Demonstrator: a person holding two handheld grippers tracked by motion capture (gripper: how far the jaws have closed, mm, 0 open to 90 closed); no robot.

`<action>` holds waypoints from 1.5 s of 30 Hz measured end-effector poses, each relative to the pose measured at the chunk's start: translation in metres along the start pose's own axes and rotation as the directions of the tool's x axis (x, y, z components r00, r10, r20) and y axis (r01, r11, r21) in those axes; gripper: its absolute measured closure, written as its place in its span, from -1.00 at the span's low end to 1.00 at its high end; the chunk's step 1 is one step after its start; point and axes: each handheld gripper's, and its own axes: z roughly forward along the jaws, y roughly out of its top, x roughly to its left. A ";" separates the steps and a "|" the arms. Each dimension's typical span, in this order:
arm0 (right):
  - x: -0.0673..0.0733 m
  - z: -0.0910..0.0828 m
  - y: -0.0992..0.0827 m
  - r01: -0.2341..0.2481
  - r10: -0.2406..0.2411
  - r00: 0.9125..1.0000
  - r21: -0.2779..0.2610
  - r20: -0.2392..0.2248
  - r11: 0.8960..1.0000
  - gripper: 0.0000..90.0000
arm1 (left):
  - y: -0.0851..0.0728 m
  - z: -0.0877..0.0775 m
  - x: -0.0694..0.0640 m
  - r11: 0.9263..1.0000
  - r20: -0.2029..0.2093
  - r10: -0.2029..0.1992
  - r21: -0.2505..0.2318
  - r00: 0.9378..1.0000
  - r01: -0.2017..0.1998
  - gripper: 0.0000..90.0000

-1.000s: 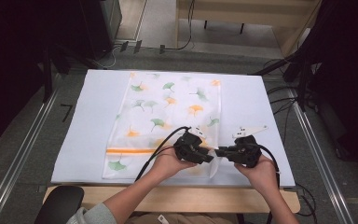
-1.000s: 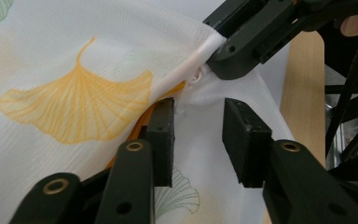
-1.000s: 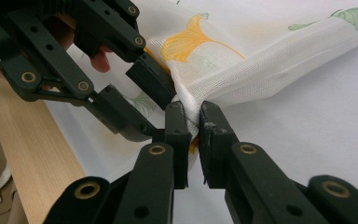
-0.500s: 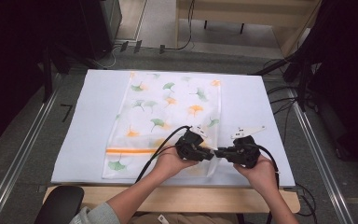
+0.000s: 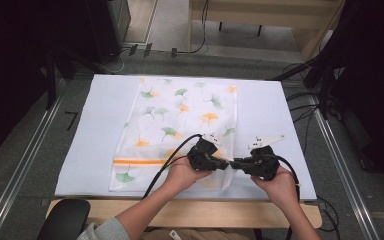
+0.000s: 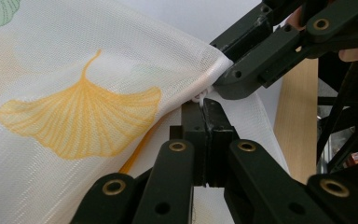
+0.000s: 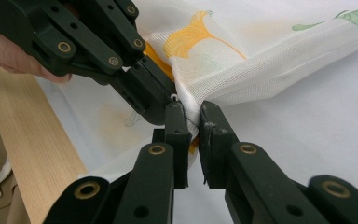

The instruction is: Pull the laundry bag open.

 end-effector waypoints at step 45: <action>-0.004 -0.008 -0.002 -0.003 0.003 1.000 -0.006 0.012 1.000 0.89 | -0.015 -0.019 0.021 0.998 -0.029 -0.056 0.031 0.998 0.057 1.00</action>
